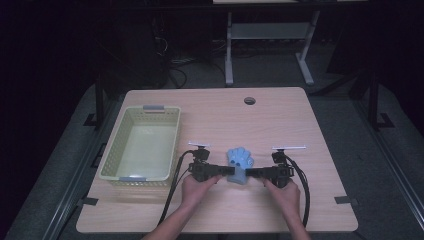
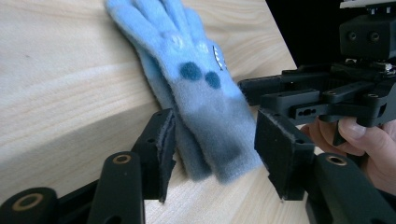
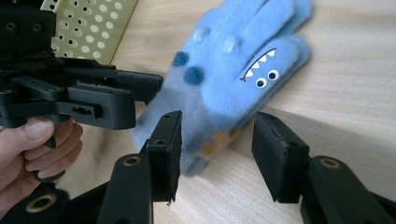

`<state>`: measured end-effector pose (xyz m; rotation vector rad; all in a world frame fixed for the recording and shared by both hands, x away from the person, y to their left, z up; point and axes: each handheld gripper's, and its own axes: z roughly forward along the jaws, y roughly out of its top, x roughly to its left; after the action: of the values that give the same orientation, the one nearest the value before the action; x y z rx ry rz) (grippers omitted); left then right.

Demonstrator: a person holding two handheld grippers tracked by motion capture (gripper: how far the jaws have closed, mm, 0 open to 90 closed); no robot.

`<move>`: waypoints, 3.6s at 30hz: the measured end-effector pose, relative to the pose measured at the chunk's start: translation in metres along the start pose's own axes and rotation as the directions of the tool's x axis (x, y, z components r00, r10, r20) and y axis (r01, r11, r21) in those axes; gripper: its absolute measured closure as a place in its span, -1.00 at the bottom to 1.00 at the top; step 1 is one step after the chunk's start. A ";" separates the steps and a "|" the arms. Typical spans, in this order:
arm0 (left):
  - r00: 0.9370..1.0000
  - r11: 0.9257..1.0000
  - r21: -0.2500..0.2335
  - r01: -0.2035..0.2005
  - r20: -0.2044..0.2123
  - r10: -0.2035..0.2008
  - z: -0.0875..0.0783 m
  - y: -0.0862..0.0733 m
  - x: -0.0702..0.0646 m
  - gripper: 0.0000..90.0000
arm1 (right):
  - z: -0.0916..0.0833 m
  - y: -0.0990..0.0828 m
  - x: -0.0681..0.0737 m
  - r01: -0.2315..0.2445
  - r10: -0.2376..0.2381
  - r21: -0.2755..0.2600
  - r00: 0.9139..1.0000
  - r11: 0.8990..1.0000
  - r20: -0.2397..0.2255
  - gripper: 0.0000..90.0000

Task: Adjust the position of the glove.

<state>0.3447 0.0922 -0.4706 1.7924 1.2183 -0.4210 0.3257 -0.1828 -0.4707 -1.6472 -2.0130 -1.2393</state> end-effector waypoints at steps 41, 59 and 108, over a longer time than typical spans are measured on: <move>0.999 0.998 0.025 0.049 0.022 -0.050 0.011 -0.002 0.010 0.43 | 0.015 -0.002 0.001 -0.038 0.038 -0.013 0.999 0.999 -0.016 0.37; 0.995 0.996 0.022 0.084 0.045 -0.085 0.014 -0.002 0.013 0.49 | 0.023 -0.003 0.000 -0.065 0.063 -0.043 0.997 0.997 -0.033 0.62; 0.993 0.998 -0.009 0.066 0.095 -0.065 0.007 0.008 0.002 0.55 | 0.006 0.005 0.009 -0.046 0.039 -0.089 0.997 0.995 -0.072 0.75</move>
<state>0.3540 0.0868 -0.4718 1.7057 1.2130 -0.5293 0.3295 -0.1724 -0.4662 -1.6539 -1.8971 -1.3715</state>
